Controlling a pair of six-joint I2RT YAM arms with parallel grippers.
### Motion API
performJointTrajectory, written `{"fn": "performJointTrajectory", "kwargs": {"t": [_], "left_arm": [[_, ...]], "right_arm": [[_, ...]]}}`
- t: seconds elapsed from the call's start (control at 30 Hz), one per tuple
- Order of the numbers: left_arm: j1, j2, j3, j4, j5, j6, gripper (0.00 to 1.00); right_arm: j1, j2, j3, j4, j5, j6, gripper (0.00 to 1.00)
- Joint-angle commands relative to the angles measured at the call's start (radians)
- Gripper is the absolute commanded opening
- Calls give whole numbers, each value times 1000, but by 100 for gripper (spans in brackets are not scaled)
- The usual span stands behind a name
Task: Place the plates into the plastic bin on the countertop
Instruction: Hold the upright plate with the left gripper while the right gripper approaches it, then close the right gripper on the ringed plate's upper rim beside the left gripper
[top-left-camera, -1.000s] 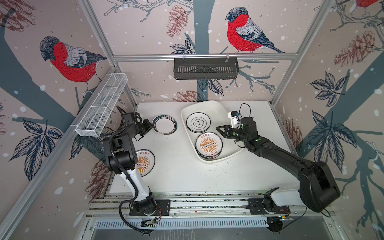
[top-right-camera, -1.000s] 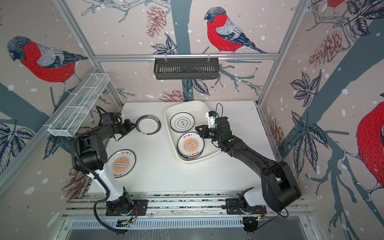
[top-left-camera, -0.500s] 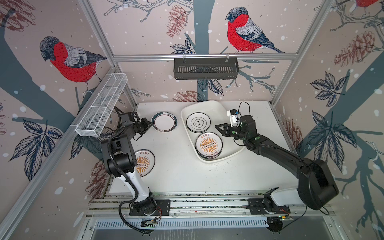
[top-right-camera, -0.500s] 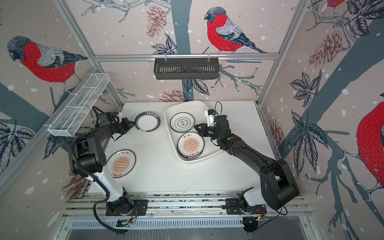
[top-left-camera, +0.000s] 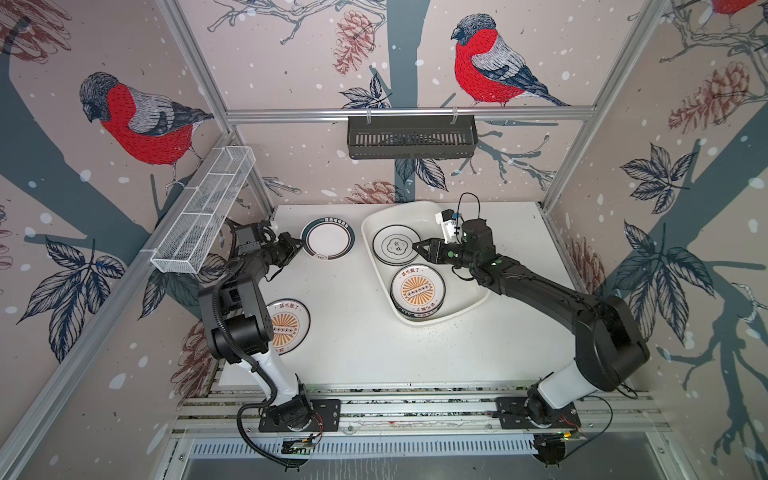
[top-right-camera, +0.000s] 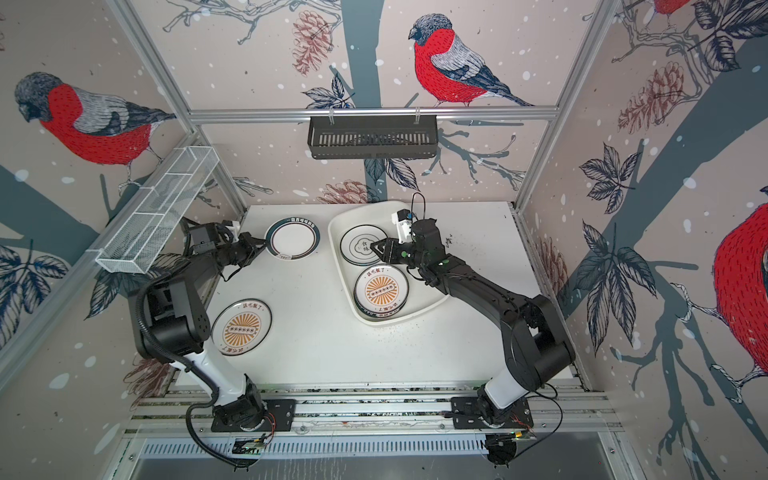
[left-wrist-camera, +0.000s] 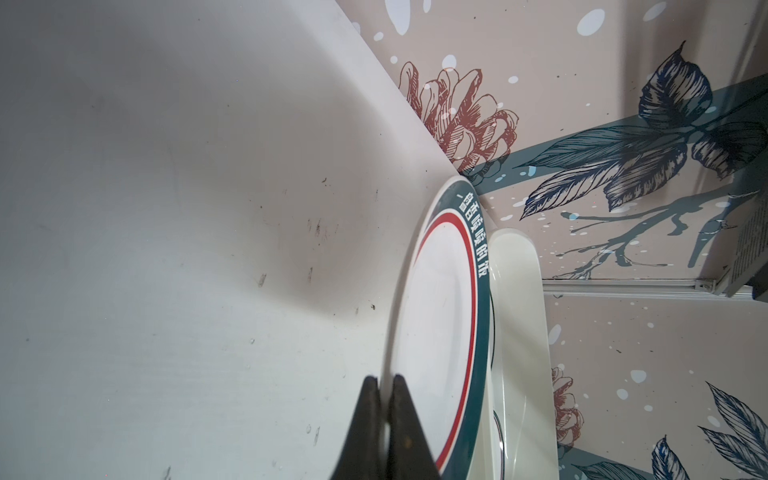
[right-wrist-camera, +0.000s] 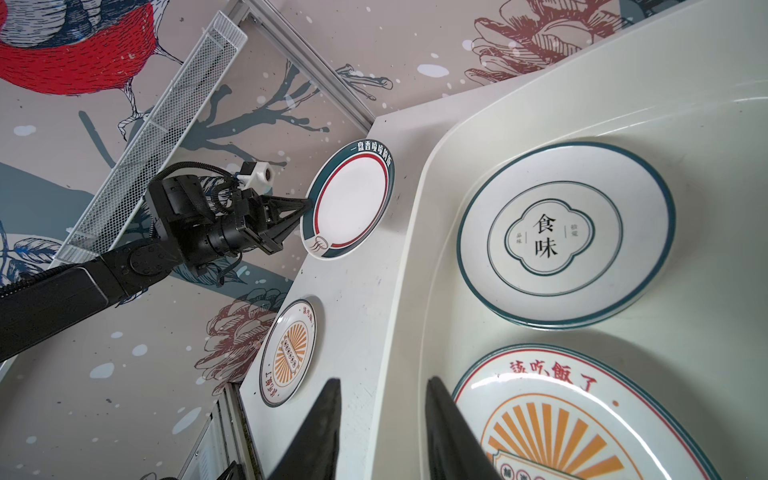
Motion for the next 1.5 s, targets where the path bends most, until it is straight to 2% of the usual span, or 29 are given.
{"fn": "performJointTrajectory", "kwargs": {"t": [0.0, 0.33, 0.57, 0.97, 1.47], "left_arm": [[3, -12, -7, 102, 53, -10, 0], [3, -19, -25, 164, 121, -63, 0], [-1, -27, -43, 198, 156, -87, 0], [-67, -61, -44, 216, 159, -90, 0], [-111, -63, -66, 267, 184, -116, 0]], "right_arm": [[17, 19, 31, 12, 21, -22, 40], [51, 113, 110, 14, 13, -15, 43], [85, 212, 224, -14, 12, -33, 45], [119, 428, 459, -67, -14, -34, 46], [115, 545, 576, -55, -21, -14, 44]]}}
